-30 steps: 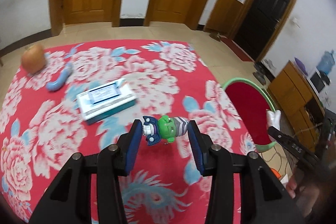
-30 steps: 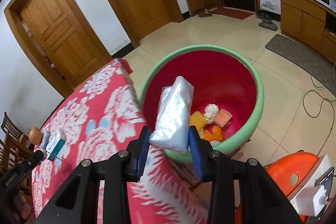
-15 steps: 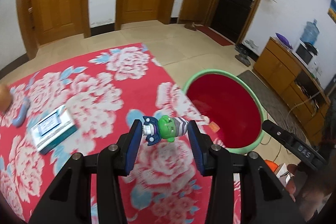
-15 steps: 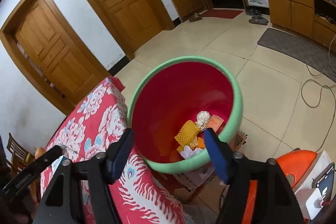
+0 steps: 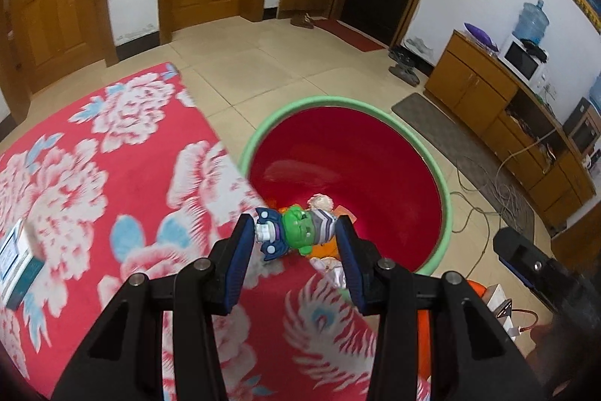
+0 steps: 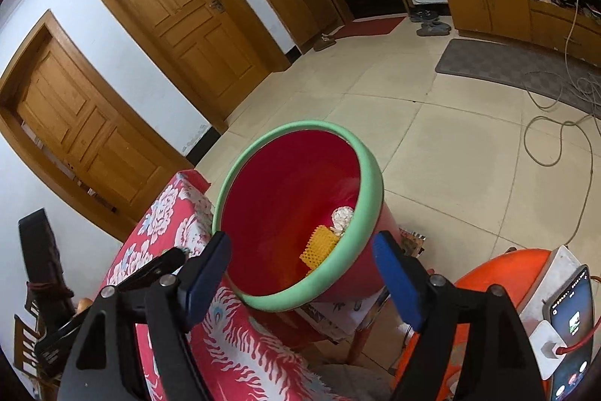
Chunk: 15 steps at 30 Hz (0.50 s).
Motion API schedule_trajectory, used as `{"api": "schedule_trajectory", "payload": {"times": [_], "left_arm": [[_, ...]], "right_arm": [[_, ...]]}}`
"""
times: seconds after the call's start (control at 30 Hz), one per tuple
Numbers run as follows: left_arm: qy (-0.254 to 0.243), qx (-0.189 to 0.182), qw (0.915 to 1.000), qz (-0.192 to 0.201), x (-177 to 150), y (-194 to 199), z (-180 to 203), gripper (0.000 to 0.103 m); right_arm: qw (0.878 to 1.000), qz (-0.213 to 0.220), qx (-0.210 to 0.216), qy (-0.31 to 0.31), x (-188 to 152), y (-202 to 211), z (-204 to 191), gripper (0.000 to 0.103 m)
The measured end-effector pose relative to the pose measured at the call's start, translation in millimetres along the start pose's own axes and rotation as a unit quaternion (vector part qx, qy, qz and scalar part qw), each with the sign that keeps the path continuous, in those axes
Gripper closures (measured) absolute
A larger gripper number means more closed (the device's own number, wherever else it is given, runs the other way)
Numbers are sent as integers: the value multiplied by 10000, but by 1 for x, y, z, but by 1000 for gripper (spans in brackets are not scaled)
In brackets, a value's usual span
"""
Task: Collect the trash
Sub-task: 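Carry toy and tissue pack over the bucket and open both grippers, then return the left gripper to the table and grasp the blue curved tube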
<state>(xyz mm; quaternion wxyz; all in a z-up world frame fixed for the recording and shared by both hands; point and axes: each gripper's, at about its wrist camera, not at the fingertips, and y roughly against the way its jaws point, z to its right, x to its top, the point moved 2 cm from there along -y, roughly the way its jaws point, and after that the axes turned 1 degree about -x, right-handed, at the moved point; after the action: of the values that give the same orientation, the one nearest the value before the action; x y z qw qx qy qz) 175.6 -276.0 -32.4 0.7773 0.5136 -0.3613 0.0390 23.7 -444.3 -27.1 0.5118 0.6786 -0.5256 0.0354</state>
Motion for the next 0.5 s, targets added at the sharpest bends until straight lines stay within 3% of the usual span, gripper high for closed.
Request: {"api": "schedule_trajectory", "payload": {"times": [0.17, 0.27, 0.5], "left_arm": [[-94, -151, 9998, 35, 8, -4, 12, 57], [-142, -167, 9997, 131, 12, 1, 15, 49], [-113, -136, 9996, 211, 9, 15, 6, 48]], "right_arm": [[9999, 1, -8, -106, 1, 1, 7, 23], [9999, 3, -7, -147, 0, 2, 9, 23], [9999, -8, 91, -104, -1, 10, 3, 23]]}}
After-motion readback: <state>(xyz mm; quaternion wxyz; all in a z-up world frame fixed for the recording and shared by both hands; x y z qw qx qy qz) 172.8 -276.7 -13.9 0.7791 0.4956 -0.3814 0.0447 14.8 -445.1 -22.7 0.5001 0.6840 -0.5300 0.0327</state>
